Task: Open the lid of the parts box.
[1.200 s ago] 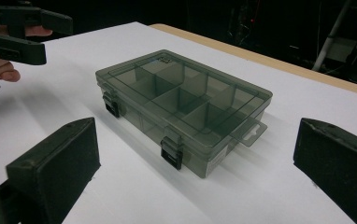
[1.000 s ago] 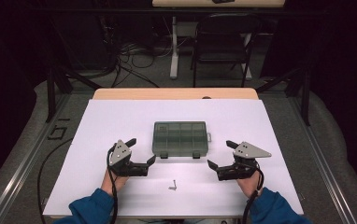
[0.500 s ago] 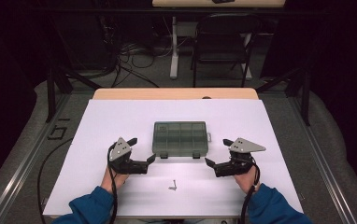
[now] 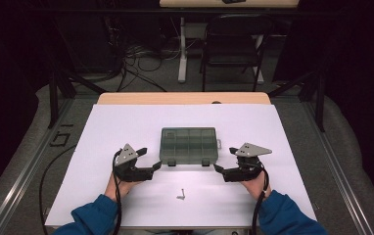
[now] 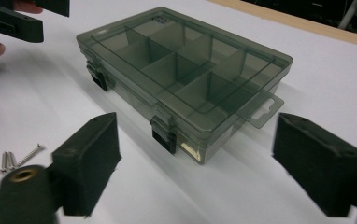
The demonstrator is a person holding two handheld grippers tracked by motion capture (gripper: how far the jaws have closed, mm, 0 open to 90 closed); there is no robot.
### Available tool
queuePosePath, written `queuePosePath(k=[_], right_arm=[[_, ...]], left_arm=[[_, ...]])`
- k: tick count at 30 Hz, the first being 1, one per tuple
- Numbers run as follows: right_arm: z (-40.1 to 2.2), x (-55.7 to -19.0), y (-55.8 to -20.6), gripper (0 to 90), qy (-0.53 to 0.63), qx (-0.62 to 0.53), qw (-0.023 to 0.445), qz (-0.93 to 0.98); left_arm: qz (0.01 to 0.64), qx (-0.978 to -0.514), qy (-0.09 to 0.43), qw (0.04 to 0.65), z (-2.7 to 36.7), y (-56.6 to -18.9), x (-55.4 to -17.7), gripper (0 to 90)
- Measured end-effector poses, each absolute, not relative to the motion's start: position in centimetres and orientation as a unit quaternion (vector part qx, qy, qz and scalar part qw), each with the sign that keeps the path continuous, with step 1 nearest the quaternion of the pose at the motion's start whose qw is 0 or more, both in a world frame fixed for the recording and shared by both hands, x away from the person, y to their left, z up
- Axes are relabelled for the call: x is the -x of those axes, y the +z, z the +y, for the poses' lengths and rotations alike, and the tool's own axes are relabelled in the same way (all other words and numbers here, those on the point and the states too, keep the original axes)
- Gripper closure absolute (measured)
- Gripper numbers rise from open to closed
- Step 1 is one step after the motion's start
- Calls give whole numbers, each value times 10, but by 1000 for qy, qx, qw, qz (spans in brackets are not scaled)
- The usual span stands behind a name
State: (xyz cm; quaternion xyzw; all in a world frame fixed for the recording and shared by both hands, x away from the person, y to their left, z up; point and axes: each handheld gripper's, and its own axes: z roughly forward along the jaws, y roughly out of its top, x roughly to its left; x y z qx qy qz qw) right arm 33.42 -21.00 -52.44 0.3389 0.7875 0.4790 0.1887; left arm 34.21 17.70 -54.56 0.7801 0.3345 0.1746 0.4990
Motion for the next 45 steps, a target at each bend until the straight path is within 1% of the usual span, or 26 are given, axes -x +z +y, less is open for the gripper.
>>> queuePosePath(k=[1, 2, 3, 9, 14, 19, 31, 35, 40, 43, 45], right_arm=[[-210, -334, -525, 198, 473, -342, 187, 790], [-210, -336, -526, 288, 467, -345, 188, 792], [-210, -336, -526, 288, 467, -345, 188, 792], [-209, -338, -530, 430, 443, -354, 181, 804], [-207, -342, -534, 509, 424, -364, 178, 810], [-204, -345, -537, 570, 407, -366, 182, 817], [-192, -354, -544, 655, 380, -363, 182, 831], [-192, -354, -543, 691, 381, -360, 184, 831], [-190, -353, -543, 710, 378, -357, 186, 833], [-190, -354, -544, 749, 379, -358, 182, 834], [-189, -354, -543, 747, 378, -357, 187, 834]], left_arm=[[332, -785, 169, 496, 177, -546, -342, 279], [330, -789, 165, 491, 177, -547, -343, 357], [332, -791, 163, 488, 177, -548, -343, 357], [337, -804, 152, 466, 176, -552, -346, 503], [332, -810, 149, 460, 174, -556, -349, 578], [333, -817, 138, 450, 172, -560, -353, 613], [325, -823, 134, 447, 167, -563, -356, 673], [322, -822, 137, 450, 165, -563, -356, 692], [325, -818, 146, 451, 164, -563, -356, 706], [325, -817, 148, 453, 164, -563, -356, 716], [325, -817, 148, 453, 164, -563, -356, 716]])
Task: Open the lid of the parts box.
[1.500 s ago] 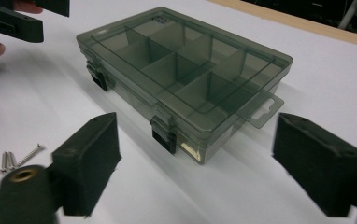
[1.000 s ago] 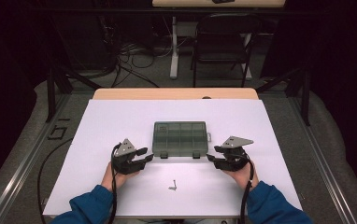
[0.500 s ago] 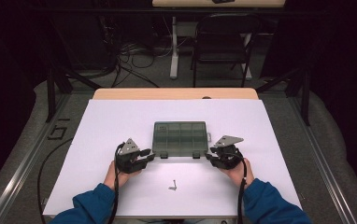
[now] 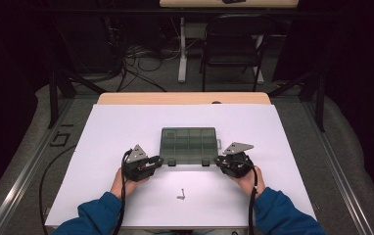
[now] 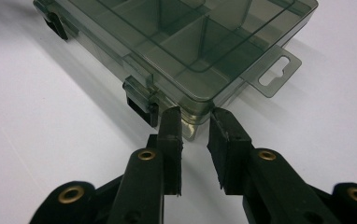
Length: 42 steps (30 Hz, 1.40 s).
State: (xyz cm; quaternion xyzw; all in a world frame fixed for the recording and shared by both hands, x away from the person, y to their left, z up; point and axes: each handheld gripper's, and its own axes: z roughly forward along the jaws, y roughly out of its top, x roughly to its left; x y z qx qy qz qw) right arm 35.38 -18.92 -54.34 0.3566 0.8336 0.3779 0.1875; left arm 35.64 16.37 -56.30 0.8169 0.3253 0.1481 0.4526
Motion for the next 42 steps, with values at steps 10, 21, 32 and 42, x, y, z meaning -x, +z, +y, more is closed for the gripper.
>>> queuePosePath(k=[10, 21, 32, 42], right_arm=[[-191, -354, -540, 742, 390, -355, 187, 829], [-191, -353, -539, 745, 394, -358, 190, 825], [-193, -353, -536, 746, 402, -363, 195, 818], [-194, -354, -534, 750, 414, -366, 191, 811]], left_arm=[[319, -817, 154, 456, 164, -561, -356, 712], [314, -808, 169, 468, 164, -559, -354, 699], [312, -805, 175, 474, 165, -557, -353, 700], [313, -803, 170, 478, 165, -554, -354, 703]])
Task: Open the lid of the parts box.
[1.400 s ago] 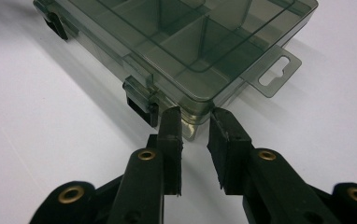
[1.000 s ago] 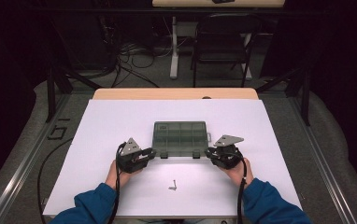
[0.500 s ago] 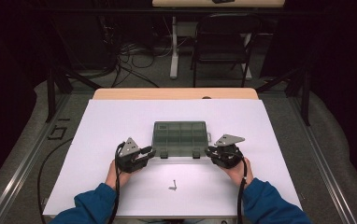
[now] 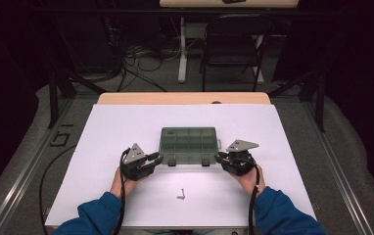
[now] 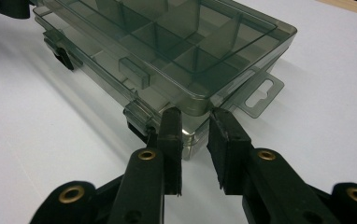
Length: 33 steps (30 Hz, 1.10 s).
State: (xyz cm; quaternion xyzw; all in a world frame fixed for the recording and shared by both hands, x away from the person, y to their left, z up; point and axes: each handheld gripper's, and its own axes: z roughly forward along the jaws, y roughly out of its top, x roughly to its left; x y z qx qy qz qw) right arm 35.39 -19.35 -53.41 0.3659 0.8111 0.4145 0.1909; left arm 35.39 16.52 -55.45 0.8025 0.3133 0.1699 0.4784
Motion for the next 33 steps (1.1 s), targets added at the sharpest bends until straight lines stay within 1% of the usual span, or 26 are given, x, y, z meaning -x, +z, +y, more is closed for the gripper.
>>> queuePosePath(k=[6, 9, 11, 18, 22, 28, 33], right_arm=[[-194, -355, -534, 751, 419, -368, 187, 809], [-194, -355, -534, 751, 417, -370, 187, 809], [-194, -355, -534, 751, 418, -370, 187, 809], [-195, -356, -532, 750, 425, -372, 184, 804], [-195, -356, -531, 750, 430, -373, 181, 802], [-195, -356, -529, 749, 434, -374, 181, 799], [-195, -357, -528, 744, 432, -372, 183, 801]], left_arm=[[315, -801, 173, 479, 165, -554, -354, 639], [315, -802, 178, 475, 165, -551, -354, 552], [314, -802, 185, 473, 165, -548, -354, 464], [301, -812, 208, 455, 159, -542, -357, 385], [296, -814, 214, 451, 157, -540, -357, 384], [290, -819, 218, 444, 155, -541, -360, 410], [285, -815, 228, 450, 152, -542, -361, 481]])
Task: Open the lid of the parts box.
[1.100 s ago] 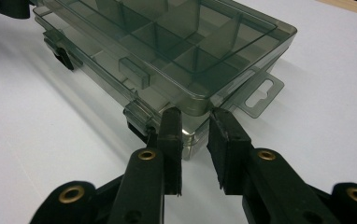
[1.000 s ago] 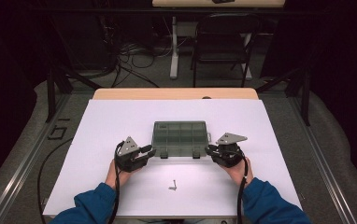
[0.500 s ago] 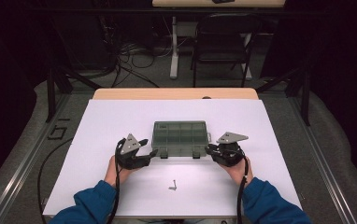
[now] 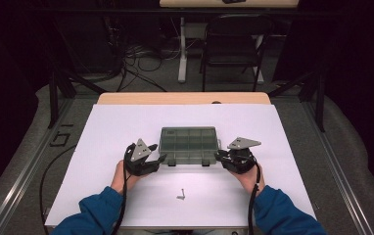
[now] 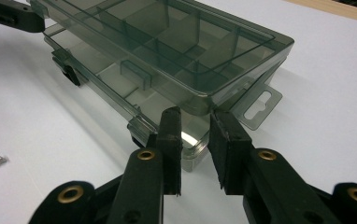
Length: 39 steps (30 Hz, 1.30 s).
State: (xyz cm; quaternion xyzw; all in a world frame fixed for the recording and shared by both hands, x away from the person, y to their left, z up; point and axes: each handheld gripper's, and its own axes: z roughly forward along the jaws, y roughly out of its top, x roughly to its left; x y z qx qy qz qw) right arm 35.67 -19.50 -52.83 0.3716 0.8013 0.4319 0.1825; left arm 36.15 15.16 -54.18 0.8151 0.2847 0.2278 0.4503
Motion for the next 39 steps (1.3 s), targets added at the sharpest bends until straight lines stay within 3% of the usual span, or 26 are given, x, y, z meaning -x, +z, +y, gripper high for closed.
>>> queuePosePath(k=[5, 9, 13, 17, 24, 39], right_arm=[[-195, -356, -527, 690, 430, -367, 188, 803], [-194, -356, -525, 497, 421, -372, 203, 802], [-192, -356, -524, 412, 411, -371, 225, 802], [-187, -360, -523, 423, 403, -362, 245, 804], [-181, -366, -520, 541, 409, -354, 267, 798], [-182, -372, -512, 650, 424, -364, 273, 783]], left_arm=[[285, -810, 237, 455, 153, -540, -362, 531], [287, -808, 237, 457, 153, -540, -362, 544], [290, -804, 237, 462, 153, -539, -362, 547], [291, -803, 237, 463, 153, -537, -364, 548], [295, -796, 241, 471, 154, -535, -368, 566], [304, -784, 235, 489, 156, -528, -376, 612]])
